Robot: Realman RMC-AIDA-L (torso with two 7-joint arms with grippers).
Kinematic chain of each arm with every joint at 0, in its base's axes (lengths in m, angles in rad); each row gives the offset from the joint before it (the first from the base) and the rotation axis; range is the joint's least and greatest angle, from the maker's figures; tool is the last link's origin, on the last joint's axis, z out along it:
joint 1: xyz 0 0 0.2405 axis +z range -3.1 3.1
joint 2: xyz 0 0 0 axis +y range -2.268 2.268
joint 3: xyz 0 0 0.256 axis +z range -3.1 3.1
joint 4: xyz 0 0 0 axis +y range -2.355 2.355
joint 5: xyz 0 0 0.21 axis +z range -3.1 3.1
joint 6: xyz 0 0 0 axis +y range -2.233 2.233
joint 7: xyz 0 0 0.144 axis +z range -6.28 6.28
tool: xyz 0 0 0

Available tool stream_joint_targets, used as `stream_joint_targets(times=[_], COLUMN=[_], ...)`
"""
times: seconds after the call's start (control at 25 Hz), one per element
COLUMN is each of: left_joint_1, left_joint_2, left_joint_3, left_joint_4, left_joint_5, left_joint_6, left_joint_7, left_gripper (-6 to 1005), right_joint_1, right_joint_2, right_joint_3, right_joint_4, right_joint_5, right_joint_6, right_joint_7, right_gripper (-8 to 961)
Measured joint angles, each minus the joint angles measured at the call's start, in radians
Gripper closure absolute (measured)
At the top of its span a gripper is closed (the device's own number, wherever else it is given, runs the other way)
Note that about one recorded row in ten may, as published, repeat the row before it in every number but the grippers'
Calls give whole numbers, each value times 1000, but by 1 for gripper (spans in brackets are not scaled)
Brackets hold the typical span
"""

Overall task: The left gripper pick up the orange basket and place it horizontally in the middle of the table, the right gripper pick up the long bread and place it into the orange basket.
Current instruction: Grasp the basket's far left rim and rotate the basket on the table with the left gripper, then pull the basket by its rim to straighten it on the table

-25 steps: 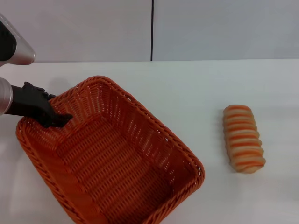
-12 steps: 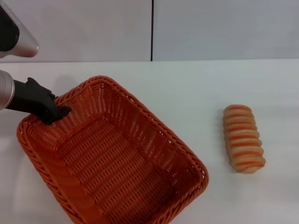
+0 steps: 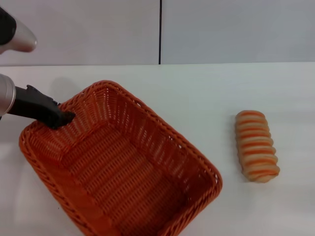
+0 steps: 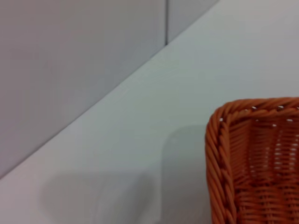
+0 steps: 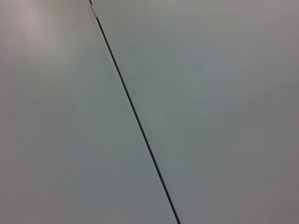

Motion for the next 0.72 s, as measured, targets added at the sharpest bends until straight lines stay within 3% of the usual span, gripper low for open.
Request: stream_joint_targets(times=[0.12, 0.2, 0.44, 0.72], left_joint_1=[-3, -21, -13, 29], left_joint_2=[0, -1, -2, 0], left_joint_3=[-3, -35, -47, -57], left_joint_4=[-6, -18, -19, -10], left_joint_5=[0, -19, -54, -57], left_joint_6=[-4, -5, -48, -131], left_joint_7=[-23, -169, -338, -495], left_gripper=[770, 775, 787, 815], right_joint_1=[14, 27, 70, 137], right_joint_2=[-1, -3, -19, -57], right_joint_3=[1, 1, -6, -13], right_joint_4=[-12, -29, -102, -151], right_joint_5=[11, 19, 23, 19], right_joint_6=[8, 32, 117, 226], right_joint_7=[2, 17, 56, 59], right_gripper=[291, 291, 293, 295])
